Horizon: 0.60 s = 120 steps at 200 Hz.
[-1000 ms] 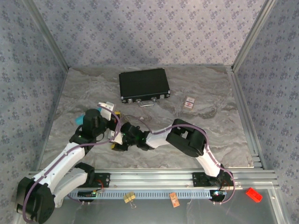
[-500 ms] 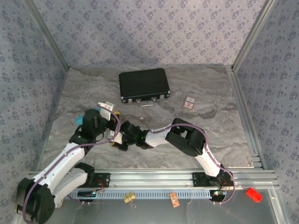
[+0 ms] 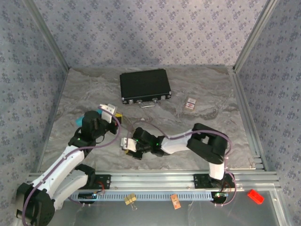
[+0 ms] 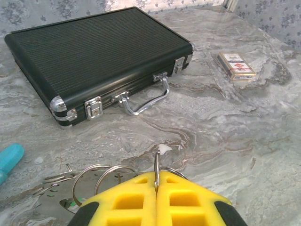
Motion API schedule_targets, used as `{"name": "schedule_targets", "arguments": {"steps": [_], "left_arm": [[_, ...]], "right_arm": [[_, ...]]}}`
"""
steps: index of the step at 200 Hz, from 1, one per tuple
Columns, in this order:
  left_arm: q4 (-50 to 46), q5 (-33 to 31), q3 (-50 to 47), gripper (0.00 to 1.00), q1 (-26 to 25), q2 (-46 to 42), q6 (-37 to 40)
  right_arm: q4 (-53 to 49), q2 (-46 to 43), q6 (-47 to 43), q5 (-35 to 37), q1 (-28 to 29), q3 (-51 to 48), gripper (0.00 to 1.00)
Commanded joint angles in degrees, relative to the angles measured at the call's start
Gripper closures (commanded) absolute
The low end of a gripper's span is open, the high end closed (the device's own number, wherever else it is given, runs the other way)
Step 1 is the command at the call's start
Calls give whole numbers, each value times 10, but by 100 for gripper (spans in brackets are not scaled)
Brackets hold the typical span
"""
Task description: Put the keys on the keyring
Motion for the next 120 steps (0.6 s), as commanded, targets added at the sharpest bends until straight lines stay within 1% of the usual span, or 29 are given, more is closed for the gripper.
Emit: {"name": "schedule_targets", "arguments": {"steps": [1, 21, 54, 75, 101, 120], "left_arm": [[12, 37, 3, 100, -3, -14, 21], [16, 50, 2, 100, -5, -13, 24], [15, 67, 6, 100, -14, -10, 33], [3, 66, 13, 100, -22, -9, 44], [-28, 70, 32, 100, -37, -6, 72], [-48, 75, 44, 100, -58, 0, 102]], "right_arm": [[-41, -69, 59, 48, 4, -50, 100], [-92, -126, 108, 83, -2, -79, 100], [-175, -187, 194, 111, -37, -99, 100], [-207, -211, 224, 112, -56, -105, 100], [-258, -220, 281, 83, -100, -99, 100], [-295, -220, 308, 68, -129, -92, 100]]}}
